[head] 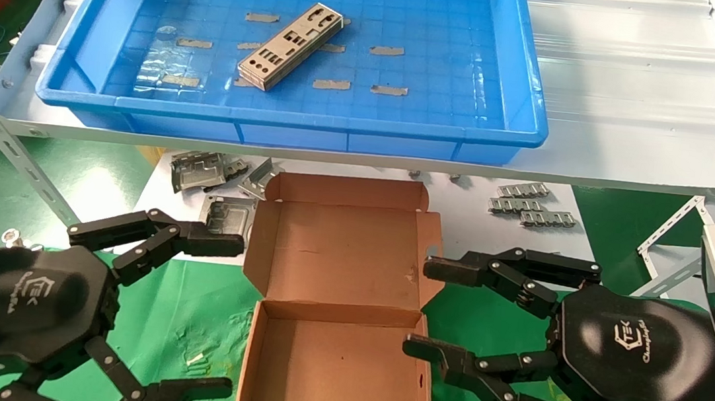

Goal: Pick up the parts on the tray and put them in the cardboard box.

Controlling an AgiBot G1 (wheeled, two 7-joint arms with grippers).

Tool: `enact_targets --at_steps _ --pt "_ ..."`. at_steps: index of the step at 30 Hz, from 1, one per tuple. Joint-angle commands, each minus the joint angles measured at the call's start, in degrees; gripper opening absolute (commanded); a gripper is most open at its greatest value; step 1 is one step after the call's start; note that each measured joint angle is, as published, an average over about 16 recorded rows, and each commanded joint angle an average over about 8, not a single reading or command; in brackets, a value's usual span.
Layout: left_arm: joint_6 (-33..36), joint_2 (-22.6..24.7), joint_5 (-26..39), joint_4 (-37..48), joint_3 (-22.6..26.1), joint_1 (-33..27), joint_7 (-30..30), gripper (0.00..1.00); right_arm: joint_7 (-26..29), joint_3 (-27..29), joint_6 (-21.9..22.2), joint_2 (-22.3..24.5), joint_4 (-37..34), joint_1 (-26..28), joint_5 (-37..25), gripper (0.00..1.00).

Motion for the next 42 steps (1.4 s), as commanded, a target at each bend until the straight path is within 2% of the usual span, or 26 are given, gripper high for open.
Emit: enact_targets --at_steps 1,30,35,42 --pt "0.00 0.00 0.00 0.00 0.00 0.00 0.00 1.00 0.00 0.00 0.00 0.00 0.00 0.00 0.00 0.00" --pt "-0.32 -0.04 0.28 0.00 -0.04 -0.42 -0.12 1.00 0.00 0.00 0.00 0.00 0.00 0.00 0.00 0.00" --pt "-2.73 0.72 3.38 0.75 0.55 -4.77 -1.42 1.00 0.00 0.00 0.00 0.00 0.00 0.00 0.00 0.00" --pt "-7.18 6.62 12.55 8.67 4.02 -18.49 -3.76 1.00 0.00 0.00 0.00 0.00 0.00 0.00 0.00 0.00"
